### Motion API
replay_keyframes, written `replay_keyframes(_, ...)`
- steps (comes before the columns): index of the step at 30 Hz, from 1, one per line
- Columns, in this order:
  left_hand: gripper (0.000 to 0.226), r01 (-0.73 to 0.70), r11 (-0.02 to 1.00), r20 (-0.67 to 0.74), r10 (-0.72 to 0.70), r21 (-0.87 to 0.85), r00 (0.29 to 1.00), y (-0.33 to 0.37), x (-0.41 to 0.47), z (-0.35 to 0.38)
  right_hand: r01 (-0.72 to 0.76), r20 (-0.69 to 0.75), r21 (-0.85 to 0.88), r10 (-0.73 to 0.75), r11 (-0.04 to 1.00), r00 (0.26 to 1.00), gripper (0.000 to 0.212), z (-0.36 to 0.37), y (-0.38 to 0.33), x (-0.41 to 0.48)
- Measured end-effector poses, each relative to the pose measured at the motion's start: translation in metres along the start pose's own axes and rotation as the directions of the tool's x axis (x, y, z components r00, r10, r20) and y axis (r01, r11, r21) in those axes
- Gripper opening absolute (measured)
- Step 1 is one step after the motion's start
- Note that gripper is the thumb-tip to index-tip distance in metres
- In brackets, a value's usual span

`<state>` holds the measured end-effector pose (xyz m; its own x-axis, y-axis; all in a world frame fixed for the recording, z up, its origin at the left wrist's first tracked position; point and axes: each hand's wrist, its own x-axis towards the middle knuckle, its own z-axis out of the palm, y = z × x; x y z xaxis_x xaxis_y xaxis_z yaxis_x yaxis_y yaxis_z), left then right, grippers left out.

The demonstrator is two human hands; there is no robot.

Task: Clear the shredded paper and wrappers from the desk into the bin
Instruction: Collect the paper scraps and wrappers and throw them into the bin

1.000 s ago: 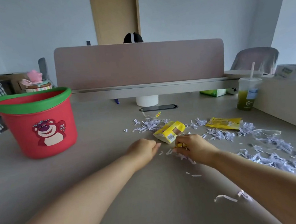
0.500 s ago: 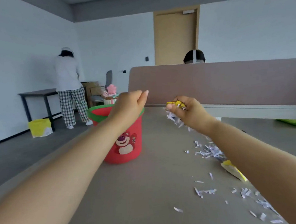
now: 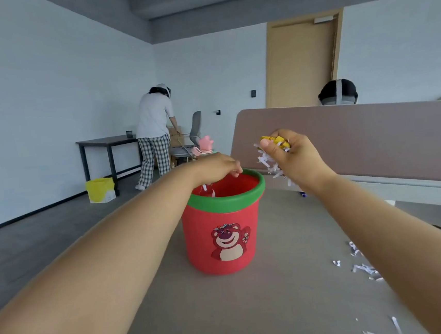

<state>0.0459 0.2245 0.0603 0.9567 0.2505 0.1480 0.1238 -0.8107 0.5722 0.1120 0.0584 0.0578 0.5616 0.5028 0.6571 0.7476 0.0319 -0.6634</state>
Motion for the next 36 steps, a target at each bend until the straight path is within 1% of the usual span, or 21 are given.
replay_keyframes(2, 0.037, 0.003, 1.0, 0.035, -0.003, -0.009, 0.999, -0.005, 0.0, -0.003, 0.004, -0.009, 0.01, -0.004, 1.0, 1.0, 0.024, 0.001, 0.003, 0.002)
replay_keyframes(4, 0.035, -0.001, 1.0, 0.04, 0.0, 0.022, 0.999, -0.012, -0.003, -0.001, 0.01, -0.019, 0.021, -0.01, 1.0, 1.0, 0.025, 0.004, 0.005, 0.005)
replay_keyframes(8, 0.029, -0.057, 0.98, -0.111, 0.079, 0.193, 0.991, -0.018, -0.008, -0.001, 0.035, -0.017, 0.029, -0.035, 0.999, 0.999, 0.026, 0.01, 0.004, 0.006)
replay_keyframes(11, 0.046, -0.059, 0.964, -0.181, 0.108, 0.258, 0.977, -0.013, -0.013, -0.002, 0.034, -0.004, 0.032, -0.034, 0.999, 0.999, 0.025, 0.01, 0.004, 0.006)
replay_keyframes(12, 0.051, -0.047, 0.973, -0.163, 0.086, 0.226, 0.983, -0.012, -0.014, -0.003, 0.03, -0.001, 0.038, -0.03, 0.999, 1.0, 0.025, 0.01, 0.004, 0.006)
replay_keyframes(13, 0.051, -0.043, 0.987, -0.113, 0.061, 0.152, 0.992, -0.011, -0.015, -0.003, 0.029, 0.0, 0.045, -0.029, 0.999, 1.0, 0.025, 0.009, 0.004, 0.006)
replay_keyframes(15, 0.038, -0.04, 0.999, -0.006, 0.04, 0.004, 0.999, -0.01, -0.016, -0.004, 0.027, -0.001, 0.047, -0.027, 0.999, 1.0, 0.026, 0.008, 0.005, 0.006)
replay_keyframes(16, 0.031, -0.034, 0.999, 0.022, 0.035, -0.039, 0.999, -0.01, -0.017, -0.005, 0.028, -0.001, 0.047, -0.028, 0.999, 1.0, 0.025, 0.008, 0.005, 0.005)
replay_keyframes(18, 0.029, -0.028, 0.995, 0.052, 0.033, -0.092, 0.998, -0.013, -0.016, -0.006, 0.029, 0.0, 0.052, -0.029, 0.998, 1.0, 0.024, 0.008, 0.006, 0.004)
replay_keyframes(20, 0.03, -0.021, 0.995, 0.044, 0.025, -0.099, 0.999, -0.014, -0.016, -0.004, 0.023, 0.009, 0.053, -0.024, 0.998, 1.0, 0.024, 0.009, 0.006, 0.003)
replay_keyframes(22, 0.023, -0.038, 0.997, -0.005, 0.038, -0.06, 0.999, -0.013, -0.017, -0.002, 0.02, 0.021, 0.04, -0.021, 0.999, 1.0, 0.023, 0.011, 0.006, 0.003)
replay_keyframes(24, 0.017, -0.07, 0.995, -0.076, 0.075, 0.076, 0.994, -0.012, -0.021, -0.002, 0.021, 0.029, 0.033, -0.022, 0.999, 0.999, 0.024, 0.014, 0.006, 0.005)
replay_keyframes(25, 0.019, -0.076, 0.985, -0.125, 0.096, 0.156, 0.987, -0.012, -0.024, -0.003, 0.021, 0.031, 0.032, -0.022, 0.999, 0.999, 0.024, 0.016, 0.006, 0.006)
replay_keyframes(27, 0.03, -0.073, 0.959, -0.248, 0.143, 0.272, 0.958, -0.014, -0.033, -0.005, 0.025, 0.034, 0.034, -0.026, 0.999, 0.999, 0.025, 0.022, 0.003, 0.009)
replay_keyframes(28, 0.036, -0.07, 0.943, -0.327, 0.181, 0.325, 0.928, -0.016, -0.039, -0.004, 0.028, 0.034, 0.045, -0.029, 0.999, 0.999, 0.024, 0.026, 0.002, 0.012)
replay_keyframes(29, 0.04, -0.063, 0.928, -0.419, 0.226, 0.368, 0.88, -0.021, -0.044, -0.002, 0.03, 0.031, 0.061, -0.032, 0.998, 0.999, 0.024, 0.03, 0.0, 0.015)
replay_keyframes(30, 0.042, -0.052, 0.921, -0.519, 0.263, 0.386, 0.814, -0.027, -0.049, 0.002, 0.031, 0.027, 0.075, -0.033, 0.997, 0.999, 0.023, 0.035, -0.003, 0.018)
replay_keyframes(32, 0.047, -0.038, 0.937, -0.684, 0.281, 0.348, 0.673, -0.044, -0.06, 0.013, 0.043, 0.028, 0.085, -0.045, 0.995, 0.999, 0.022, 0.047, -0.007, 0.026)
replay_keyframes(33, 0.05, -0.043, 0.945, -0.723, 0.277, 0.324, 0.633, -0.054, -0.065, 0.019, 0.056, 0.047, 0.074, -0.059, 0.996, 0.997, 0.021, 0.054, -0.009, 0.029)
replay_keyframes(34, 0.053, -0.05, 0.947, -0.733, 0.277, 0.316, 0.622, -0.063, -0.069, 0.025, 0.064, 0.089, 0.051, -0.068, 0.997, 0.994, 0.019, 0.06, -0.009, 0.032)
replay_keyframes(36, 0.055, -0.066, 0.943, -0.712, 0.291, 0.327, 0.64, -0.076, -0.073, 0.036, 0.048, 0.232, -0.045, -0.036, 0.998, 0.972, 0.014, 0.069, -0.003, 0.036)
